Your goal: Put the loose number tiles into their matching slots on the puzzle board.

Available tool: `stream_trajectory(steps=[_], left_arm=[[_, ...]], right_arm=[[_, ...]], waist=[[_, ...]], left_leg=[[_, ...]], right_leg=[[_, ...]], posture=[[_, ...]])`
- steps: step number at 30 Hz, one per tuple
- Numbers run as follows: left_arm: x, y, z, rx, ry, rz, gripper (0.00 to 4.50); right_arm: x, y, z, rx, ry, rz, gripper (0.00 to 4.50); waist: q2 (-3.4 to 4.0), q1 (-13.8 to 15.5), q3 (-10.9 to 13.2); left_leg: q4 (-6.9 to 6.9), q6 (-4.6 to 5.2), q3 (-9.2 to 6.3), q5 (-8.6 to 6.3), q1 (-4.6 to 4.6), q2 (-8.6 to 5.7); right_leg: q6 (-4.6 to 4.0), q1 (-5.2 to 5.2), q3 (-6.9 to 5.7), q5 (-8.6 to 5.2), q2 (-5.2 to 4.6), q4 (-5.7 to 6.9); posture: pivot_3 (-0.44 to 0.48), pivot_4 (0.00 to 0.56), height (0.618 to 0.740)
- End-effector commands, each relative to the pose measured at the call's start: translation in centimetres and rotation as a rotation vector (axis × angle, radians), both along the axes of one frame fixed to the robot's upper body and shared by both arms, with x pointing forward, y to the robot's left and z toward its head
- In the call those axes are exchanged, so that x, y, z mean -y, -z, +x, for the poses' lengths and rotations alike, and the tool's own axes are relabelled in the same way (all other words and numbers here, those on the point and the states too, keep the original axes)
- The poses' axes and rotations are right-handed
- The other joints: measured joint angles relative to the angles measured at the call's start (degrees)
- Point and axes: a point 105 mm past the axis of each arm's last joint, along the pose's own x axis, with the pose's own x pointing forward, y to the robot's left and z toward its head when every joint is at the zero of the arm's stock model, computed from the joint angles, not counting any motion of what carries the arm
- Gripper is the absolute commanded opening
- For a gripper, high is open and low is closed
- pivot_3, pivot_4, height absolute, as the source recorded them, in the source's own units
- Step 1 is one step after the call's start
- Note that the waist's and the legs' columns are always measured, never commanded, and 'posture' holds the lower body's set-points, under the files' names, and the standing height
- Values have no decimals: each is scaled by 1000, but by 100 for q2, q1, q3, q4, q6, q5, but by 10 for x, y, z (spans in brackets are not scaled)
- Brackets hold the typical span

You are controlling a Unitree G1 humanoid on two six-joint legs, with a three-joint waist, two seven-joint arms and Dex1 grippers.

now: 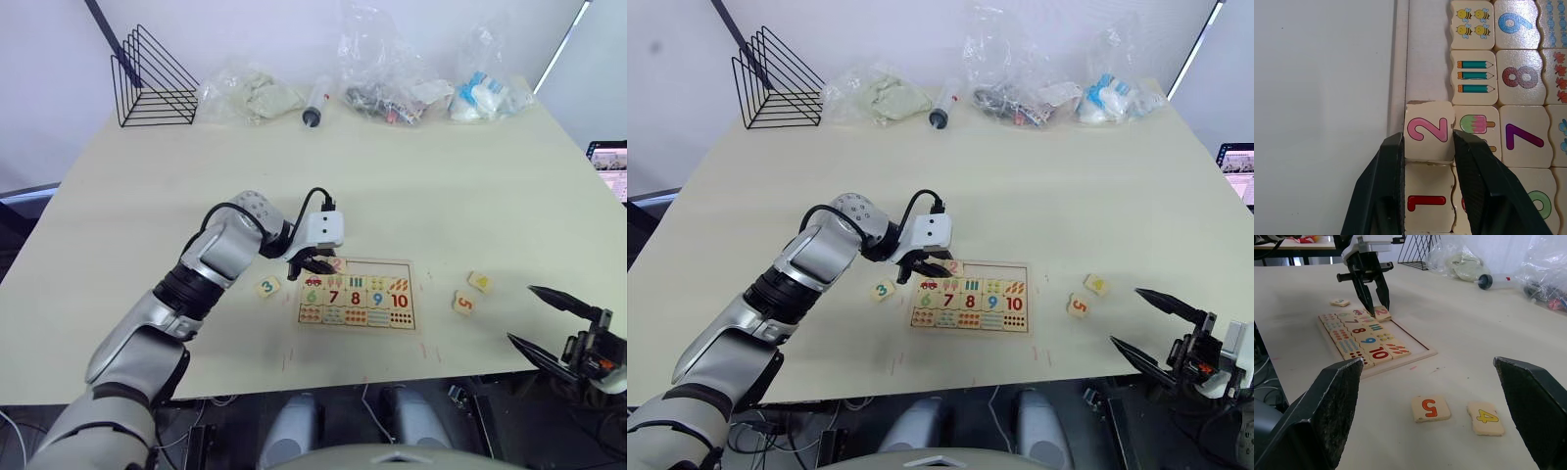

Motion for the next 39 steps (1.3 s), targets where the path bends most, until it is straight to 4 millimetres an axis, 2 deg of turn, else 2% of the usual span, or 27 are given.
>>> stream_trajectory(steps=[1,2,3,6,7,9,13,17,21,25,27,29,30,31,32,33,34,36,39], left_arm=[[5,-11,0,37,21,0,1488],[5,-11,1,40,23,5,2023],[5,-11,1,43,26,10,2138],[5,-11,3,59,19,17,3403],[5,-11,2,59,19,16,3589],[6,-11,1,56,21,14,4428],[8,-12,0,55,29,5,4481],[11,-24,2,40,16,-53,4481],[12,-36,12,46,-15,-120,4481],[8,-39,26,79,-65,-166,4481],[4,-38,32,82,-82,-182,3936],[0,-35,34,83,-86,-188,3099],[-3,-34,36,83,-90,-190,2867],[-6,-33,37,87,-90,-193,2235],[-10,-31,38,87,-91,-195,1793],[-12,-30,38,86,-91,-197,1021],[-14,-29,38,85,-89,-197,885],[-18,-27,36,76,-79,-211,95],[-24,-21,33,53,-67,-213,29]], right_arm=[[0,-6,-1,42,9,-17,4500],[0,-6,0,42,10,-18,4500],[0,-6,0,42,11,-18,4500],[0,-6,0,43,12,-19,4500],[1,-6,0,43,13,-19,4500],[1,-6,0,44,15,-21,4500],[1,-6,0,44,15,-22,4500],[0,-6,0,45,17,-21,4500],[0,-6,0,45,17,-19,4500],[0,-6,0,45,17,-19,4500],[-1,-6,0,45,17,-19,4500],[-1,-6,1,45,16,-18,4500],[-1,-7,1,46,16,-18,4500],[-2,-7,1,46,15,-18,4500],[-2,-7,1,46,15,-18,4500],[-2,-7,1,46,15,-18,4500],[-2,-7,1,46,15,-18,4500],[-2,-7,1,46,15,-17,4500],[-3,-6,2,46,15,-15,4500]], waist=[[0,0,0],[0,0,0],[0,-1,0],[0,-1,0],[0,0,0],[0,0,0],[0,0,0],[0,4,0],[0,-2,0],[1,-5,-1],[0,-6,-1],[1,-7,-1],[0,-7,-1],[0,-3,-1],[0,-2,-1],[0,-2,-1],[0,-2,-1],[0,-4,-1],[0,-4,-1]], left_leg=[[0,0,0,0,0,0],[0,0,1,0,0,0],[0,0,1,0,0,0],[0,0,0,0,0,0],[0,0,0,0,0,0],[1,0,1,0,0,0],[1,0,0,0,0,0],[1,0,1,0,0,0],[3,0,0,0,-1,-2],[3,0,0,0,3,-1],[3,0,1,0,3,-1],[3,0,1,0,3,-2],[4,0,1,0,2,-2],[3,-1,1,1,2,-2],[3,-1,1,1,2,-2],[3,-1,0,1,1,-2],[3,-1,0,1,1,-2],[3,-2,1,1,1,-2],[3,-2,1,1,2,-2]], right_leg=[[0,0,0,0,0,0],[0,0,1,0,0,0],[0,0,1,0,0,0],[0,0,1,0,0,1],[0,0,0,0,0,1],[0,0,1,0,0,1],[0,0,1,0,0,1],[0,0,1,0,0,2],[0,0,0,0,0,3],[0,0,1,0,0,6],[0,0,1,0,0,6],[0,0,2,0,0,5],[0,0,2,0,0,5],[0,0,2,0,0,5],[0,0,1,0,0,4],[0,0,1,0,0,4],[0,0,1,0,0,4],[0,0,1,0,0,3],[0,0,1,0,0,4]], posture=[[0,150,740],[0,150,740],[0,150,740],[0,150,740],[0,150,740],[0,150,740],[0,150,740],[0,150,740],[0,150,740],[0,150,740],[0,150,740],[0,150,740],[0,150,740],[0,150,740],[0,150,740],[0,150,740],[0,150,740],[0,150,740],[0,150,740]])
